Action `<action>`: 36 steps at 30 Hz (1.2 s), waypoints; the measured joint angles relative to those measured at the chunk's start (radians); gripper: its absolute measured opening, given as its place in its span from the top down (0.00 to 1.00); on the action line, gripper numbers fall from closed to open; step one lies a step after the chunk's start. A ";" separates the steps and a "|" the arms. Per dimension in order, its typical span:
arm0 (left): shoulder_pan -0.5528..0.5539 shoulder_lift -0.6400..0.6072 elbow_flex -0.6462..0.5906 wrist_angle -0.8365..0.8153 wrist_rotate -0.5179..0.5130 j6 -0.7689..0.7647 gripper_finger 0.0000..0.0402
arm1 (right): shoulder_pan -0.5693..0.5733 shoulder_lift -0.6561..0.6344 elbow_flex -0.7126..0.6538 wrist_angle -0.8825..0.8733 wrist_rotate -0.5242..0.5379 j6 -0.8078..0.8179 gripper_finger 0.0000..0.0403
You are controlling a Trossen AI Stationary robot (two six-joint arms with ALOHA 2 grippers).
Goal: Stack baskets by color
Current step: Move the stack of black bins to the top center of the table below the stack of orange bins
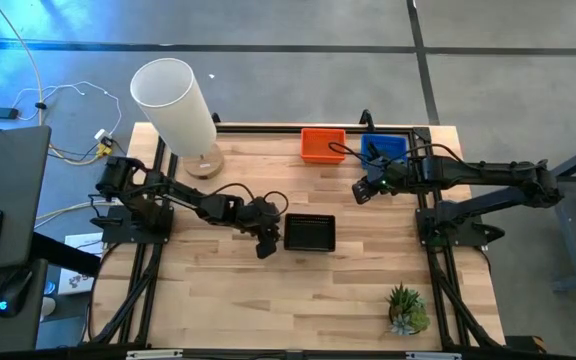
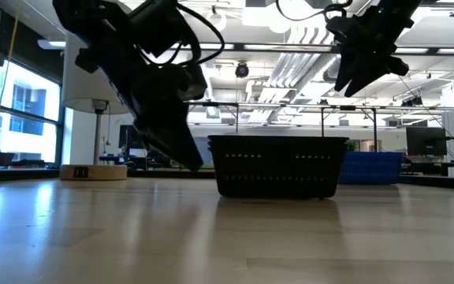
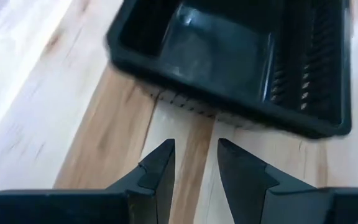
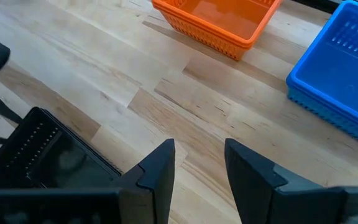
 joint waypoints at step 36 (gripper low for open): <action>0.014 0.035 0.000 0.170 0.016 0.009 0.73 | 0.173 0.272 0.001 0.343 -0.096 -0.371 0.68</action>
